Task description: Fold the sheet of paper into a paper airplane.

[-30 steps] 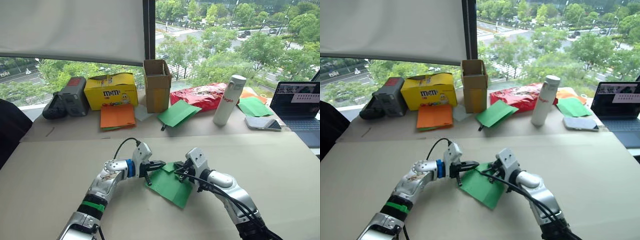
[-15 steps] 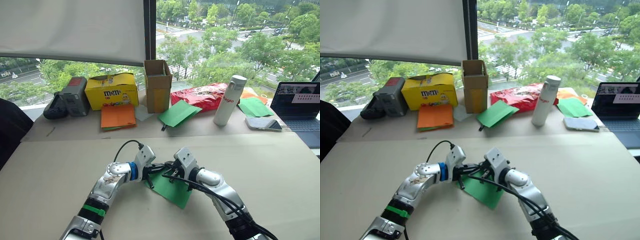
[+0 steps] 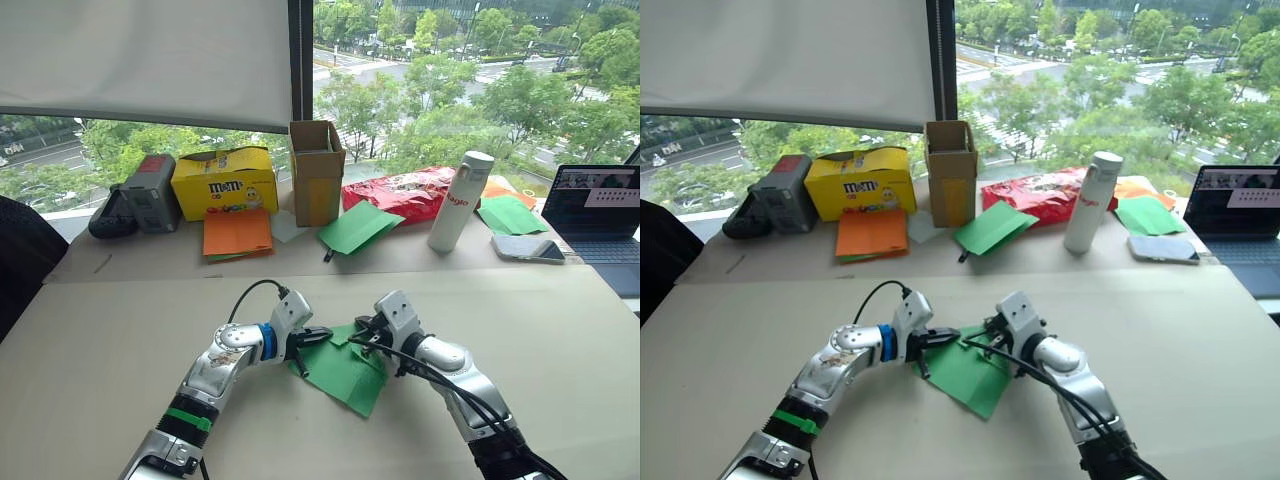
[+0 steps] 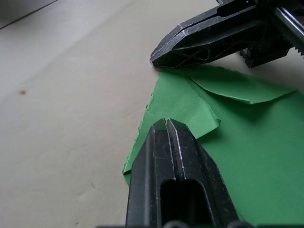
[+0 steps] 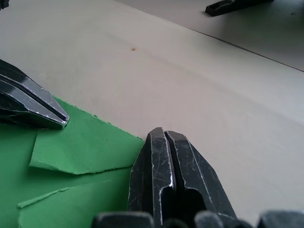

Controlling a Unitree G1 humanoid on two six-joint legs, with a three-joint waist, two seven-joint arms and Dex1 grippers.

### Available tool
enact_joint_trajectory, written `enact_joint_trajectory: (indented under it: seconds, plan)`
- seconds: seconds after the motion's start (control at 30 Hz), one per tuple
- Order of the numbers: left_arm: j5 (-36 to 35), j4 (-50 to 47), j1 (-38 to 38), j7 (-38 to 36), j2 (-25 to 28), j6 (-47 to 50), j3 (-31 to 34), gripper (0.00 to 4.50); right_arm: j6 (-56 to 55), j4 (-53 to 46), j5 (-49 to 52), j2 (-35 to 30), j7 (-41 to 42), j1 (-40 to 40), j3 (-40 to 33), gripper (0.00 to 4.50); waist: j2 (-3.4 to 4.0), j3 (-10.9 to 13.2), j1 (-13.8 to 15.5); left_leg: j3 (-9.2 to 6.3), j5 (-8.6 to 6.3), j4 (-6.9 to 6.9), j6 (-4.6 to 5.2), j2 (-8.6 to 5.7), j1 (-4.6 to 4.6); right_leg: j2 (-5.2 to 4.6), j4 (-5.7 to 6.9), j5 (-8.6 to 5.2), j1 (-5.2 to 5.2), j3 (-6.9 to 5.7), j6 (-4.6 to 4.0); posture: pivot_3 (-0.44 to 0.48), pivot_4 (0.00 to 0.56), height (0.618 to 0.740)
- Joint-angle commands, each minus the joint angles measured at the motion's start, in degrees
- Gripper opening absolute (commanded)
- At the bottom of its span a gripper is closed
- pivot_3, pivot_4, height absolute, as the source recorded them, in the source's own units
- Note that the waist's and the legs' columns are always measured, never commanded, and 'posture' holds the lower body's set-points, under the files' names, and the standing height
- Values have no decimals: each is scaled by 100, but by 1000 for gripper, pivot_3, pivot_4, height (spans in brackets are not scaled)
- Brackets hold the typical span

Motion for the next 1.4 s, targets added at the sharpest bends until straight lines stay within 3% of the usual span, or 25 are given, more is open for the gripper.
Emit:
enact_joint_trajectory:
  seconds: [0.03, 0.33, 0.63, 0.93, 1.07, 1.4]
  plan:
    - [89, 18, 83, 41, 0, 105, -115, 10, 28, -13, 19, -97, 14, 101, -124, 0, 0, 0, 2, 0, 0, 0, 0, 0, 0, 0, 0, 0, 1, 0, 0, 0, 150, 740]
    - [-26, -17, 49, 107, -78, 157, 2, 10, -438, -287, 371, -10, 618, 19, -15, 0, 0, 0, -2, 0, 0, -1, 0, 0, -1, 0, -1, 0, -1, 0, 0, 0, 150, 740]
    - [-524, -273, -91, 580, -182, 885, 748, 10, -357, 68, 166, 13, 587, 175, 199, 0, 0, 0, -18, 0, 0, -2, 0, 2, -3, 2, 0, 0, -6, 1, 0, 0, 150, 740]
    - [-566, -682, 312, 681, -31, 1099, 753, 10, -330, 146, 232, -36, 636, 129, 91, 0, 0, 0, -12, 0, 0, -3, -1, 3, -2, 0, -1, 0, -5, 2, 0, 0, 150, 740]
    - [-822, -715, 55, 617, -75, 952, 1012, 10, -268, 36, 370, 11, 662, 63, -31, 0, 0, 0, -9, 0, 0, -3, -1, 3, -2, 0, -2, 0, -5, 2, 0, 0, 150, 740]
    - [-91, 167, -558, 11, -226, -91, -108, 10, 213, -334, 778, 124, 335, 124, -475, 0, 0, 1, -9, 1, 0, -8, -1, -2, -7, -3, -6, 0, -9, 3, 0, 0, 150, 740]
